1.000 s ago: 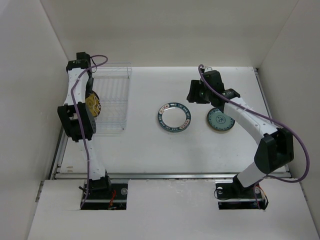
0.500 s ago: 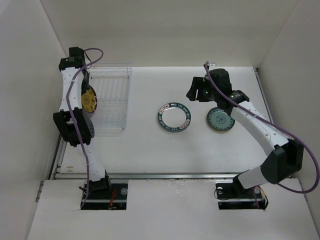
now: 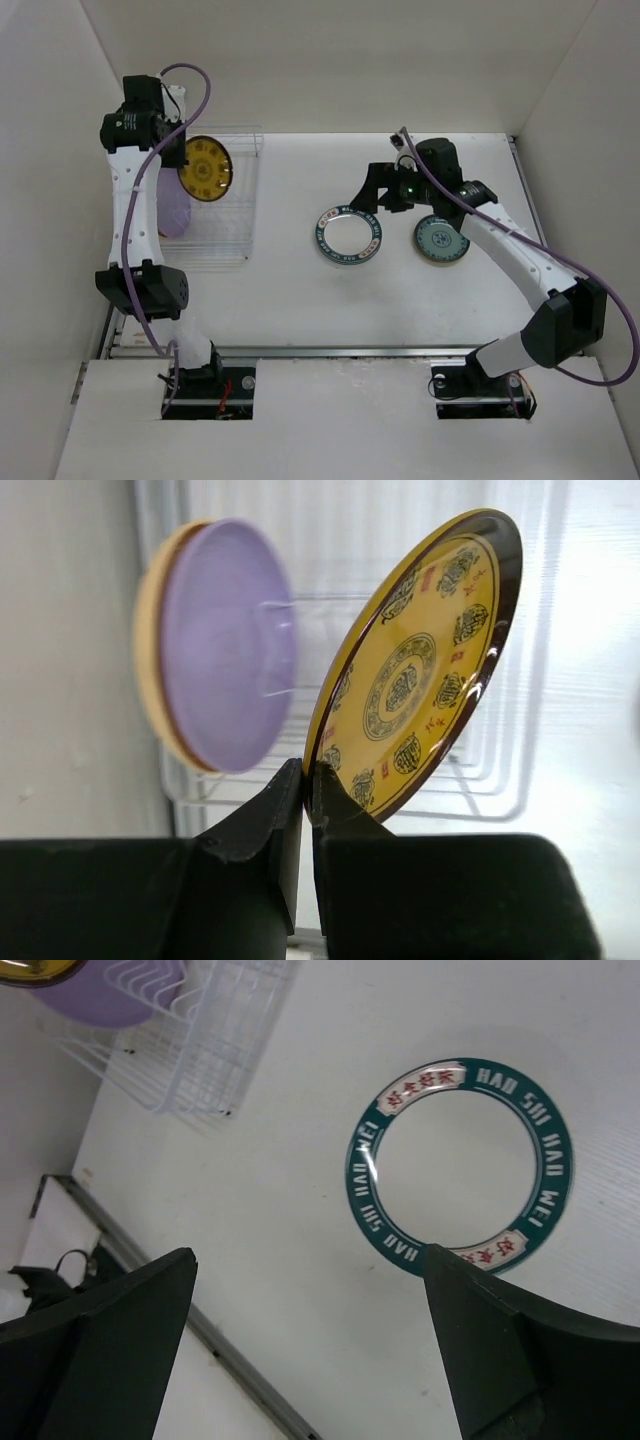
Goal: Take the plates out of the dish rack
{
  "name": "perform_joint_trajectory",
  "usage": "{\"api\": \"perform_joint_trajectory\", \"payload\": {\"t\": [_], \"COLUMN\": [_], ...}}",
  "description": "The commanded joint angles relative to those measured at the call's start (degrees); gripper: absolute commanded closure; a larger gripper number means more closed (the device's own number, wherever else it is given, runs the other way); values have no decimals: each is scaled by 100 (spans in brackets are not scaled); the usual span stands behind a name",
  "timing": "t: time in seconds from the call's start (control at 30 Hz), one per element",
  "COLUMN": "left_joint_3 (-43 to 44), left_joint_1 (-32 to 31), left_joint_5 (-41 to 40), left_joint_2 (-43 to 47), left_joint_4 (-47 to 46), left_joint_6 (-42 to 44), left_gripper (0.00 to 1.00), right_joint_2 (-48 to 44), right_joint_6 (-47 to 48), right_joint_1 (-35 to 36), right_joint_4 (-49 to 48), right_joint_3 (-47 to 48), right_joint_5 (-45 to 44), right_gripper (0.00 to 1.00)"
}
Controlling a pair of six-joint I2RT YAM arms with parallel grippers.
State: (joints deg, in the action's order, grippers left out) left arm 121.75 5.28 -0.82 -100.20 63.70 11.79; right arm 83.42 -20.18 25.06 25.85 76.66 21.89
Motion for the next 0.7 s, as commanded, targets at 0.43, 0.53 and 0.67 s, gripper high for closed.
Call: {"api": "perform_joint_trajectory", "payload": {"t": [0.43,0.53,0.67], "left_joint_3": [-266,-266,-433], "left_joint_1": [-2065,-2329,-2523], "left_joint_5": [3351,3351,3273], "left_joint_2": [-105,-166,-219], "left_joint_4": [1127,1179,1180], "left_joint_6": [746,825,895], "left_gripper": [100,100,100], "right_joint_2": [1061,1194,1194], "right_joint_6": [-407,-530,-758], "right_joint_1": [676,676,676], "right_joint_4": [-1450,-1669,-1846], "right_joint_3": [191,191,68], "right_joint_5": [861,931,843], "right_gripper": [6,21,90]}}
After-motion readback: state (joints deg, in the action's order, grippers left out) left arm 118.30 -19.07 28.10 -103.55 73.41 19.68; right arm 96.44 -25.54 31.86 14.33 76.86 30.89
